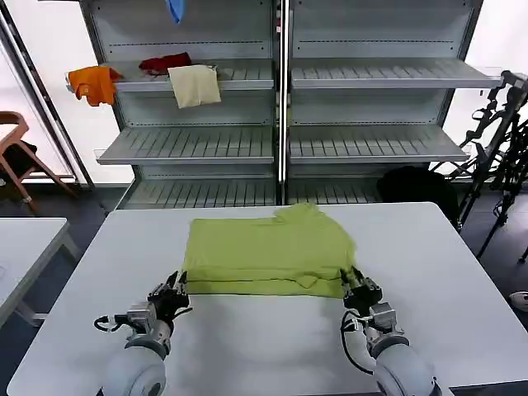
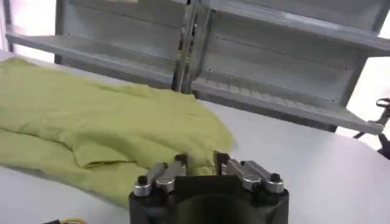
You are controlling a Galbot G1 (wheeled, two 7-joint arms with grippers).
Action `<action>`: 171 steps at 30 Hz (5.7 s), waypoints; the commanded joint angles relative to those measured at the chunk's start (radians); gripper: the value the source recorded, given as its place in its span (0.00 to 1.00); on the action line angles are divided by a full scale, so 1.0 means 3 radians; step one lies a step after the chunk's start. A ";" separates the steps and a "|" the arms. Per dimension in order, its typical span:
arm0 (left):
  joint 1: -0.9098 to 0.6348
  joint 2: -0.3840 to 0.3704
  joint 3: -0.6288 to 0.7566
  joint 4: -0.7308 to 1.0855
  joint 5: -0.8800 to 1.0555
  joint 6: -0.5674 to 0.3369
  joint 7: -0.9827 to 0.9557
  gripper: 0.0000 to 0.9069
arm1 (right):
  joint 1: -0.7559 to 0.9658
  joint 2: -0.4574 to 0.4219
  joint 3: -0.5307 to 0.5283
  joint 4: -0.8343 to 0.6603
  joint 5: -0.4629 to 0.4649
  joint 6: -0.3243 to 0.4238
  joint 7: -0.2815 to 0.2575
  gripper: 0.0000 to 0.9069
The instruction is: Fold and organize the clothes.
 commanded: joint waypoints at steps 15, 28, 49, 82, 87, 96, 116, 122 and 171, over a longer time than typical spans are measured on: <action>0.0133 -0.0009 -0.0112 -0.0217 -0.0341 0.0376 0.0052 1.00 | -0.0460 -0.0032 0.0381 0.0420 0.0811 -0.0301 0.0040 1.00; 0.0066 0.0007 -0.0220 0.0007 -0.0575 0.0317 0.0139 0.78 | -0.0362 0.0009 0.0310 0.0325 0.0791 -0.0287 -0.0019 1.00; 0.0107 -0.0015 -0.0165 0.0196 -0.0511 0.0207 0.0281 0.02 | -0.0298 0.0001 0.0255 0.0216 0.0779 -0.0242 -0.0061 0.00; 0.0763 0.0132 -0.0270 -0.0700 -0.0323 0.0349 -0.0330 0.00 | -0.1166 -0.0375 0.0617 0.1030 0.0897 -0.0378 -0.0064 0.00; 0.1084 0.0133 -0.0354 -0.0941 -0.0231 0.0376 -0.0480 0.00 | -0.1371 -0.0430 0.0687 0.1214 0.0889 -0.0378 -0.0054 0.00; 0.1684 0.0065 -0.0365 -0.1304 0.0094 0.0374 -0.0695 0.00 | -0.1835 -0.0474 0.0787 0.1471 0.0851 -0.0378 -0.0045 0.00; 0.2345 0.0041 -0.0305 -0.1410 0.0453 0.0251 -0.0828 1.00 | -0.2258 -0.0448 0.0762 0.1539 0.0699 -0.0306 0.0038 0.30; 0.2279 0.0039 -0.0297 -0.1458 0.0504 0.0327 -0.0832 1.00 | -0.2205 -0.0434 0.0798 0.1649 0.0744 -0.0325 0.0139 1.00; -0.0378 0.0253 -0.0356 0.0244 -0.0768 0.0386 0.0278 1.00 | 0.1939 0.0198 -0.0884 -0.1277 0.1194 -0.0391 -0.0498 1.00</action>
